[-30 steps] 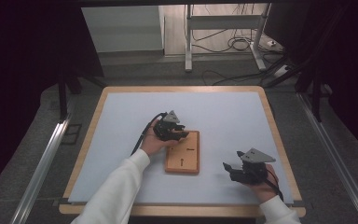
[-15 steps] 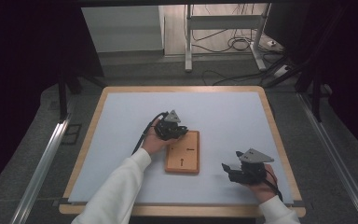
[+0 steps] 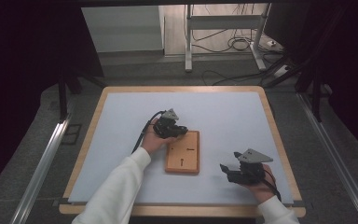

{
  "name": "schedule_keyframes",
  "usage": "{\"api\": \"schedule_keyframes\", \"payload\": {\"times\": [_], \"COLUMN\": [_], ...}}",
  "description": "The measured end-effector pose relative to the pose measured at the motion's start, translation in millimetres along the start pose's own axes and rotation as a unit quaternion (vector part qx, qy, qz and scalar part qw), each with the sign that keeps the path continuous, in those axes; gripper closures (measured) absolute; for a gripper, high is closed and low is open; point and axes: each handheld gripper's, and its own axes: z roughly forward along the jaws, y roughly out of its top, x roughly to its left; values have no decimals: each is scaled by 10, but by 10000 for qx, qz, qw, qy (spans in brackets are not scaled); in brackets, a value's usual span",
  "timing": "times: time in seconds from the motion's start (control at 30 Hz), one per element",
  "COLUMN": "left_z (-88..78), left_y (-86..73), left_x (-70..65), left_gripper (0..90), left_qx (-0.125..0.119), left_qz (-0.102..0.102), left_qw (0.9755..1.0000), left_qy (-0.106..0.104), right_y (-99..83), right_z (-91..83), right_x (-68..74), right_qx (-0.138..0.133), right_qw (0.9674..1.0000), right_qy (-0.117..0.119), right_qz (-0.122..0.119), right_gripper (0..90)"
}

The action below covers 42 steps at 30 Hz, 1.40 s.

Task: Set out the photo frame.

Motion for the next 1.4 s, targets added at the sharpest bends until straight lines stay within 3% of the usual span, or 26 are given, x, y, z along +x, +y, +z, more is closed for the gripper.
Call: {"api": "schedule_keyframes", "payload": {"times": [0.2, 0.53, 0.73, 0.87, 0.9, 1.07, 1.4], "left_z": [-6, 1, 7, 9, 9, 10, 16], "left_y": [25, 44, 90, 99, 100, 102, 121], "left_x": [21, 58, 91, 106, 116, 134, 182], "left_gripper": [838, 828, 823, 822, 820, 818, 813], "left_qx": [139, 175, 359, 390, 411, 422, 494], "left_qz": [-29, -310, -405, -437, -432, -469, -570], "left_qw": [9999, 9991, 9980, 9975, 9973, 9968, 9951], "left_qy": [-47, -213, -335, -387, -419, -484, -635], "right_y": [5, 2, 39, 86, 127, 182, 204], "right_z": [15, 26, 29, 33, 50, 123, 213], "right_x": [26, 34, 92, 171, 257, 425, 499], "right_qx": [4, 25, -19, -33, -13, 46, 84], "right_qw": [10000, 9999, 9997, 9995, 9987, 9961, 9951], "right_qy": [60, 98, 191, 195, 193, 213, 257], "right_qz": [-60, -43, -116, -264, -470, -852, -951], "right_gripper": [263, 263, 259, 245, 226, 212, 212]}}
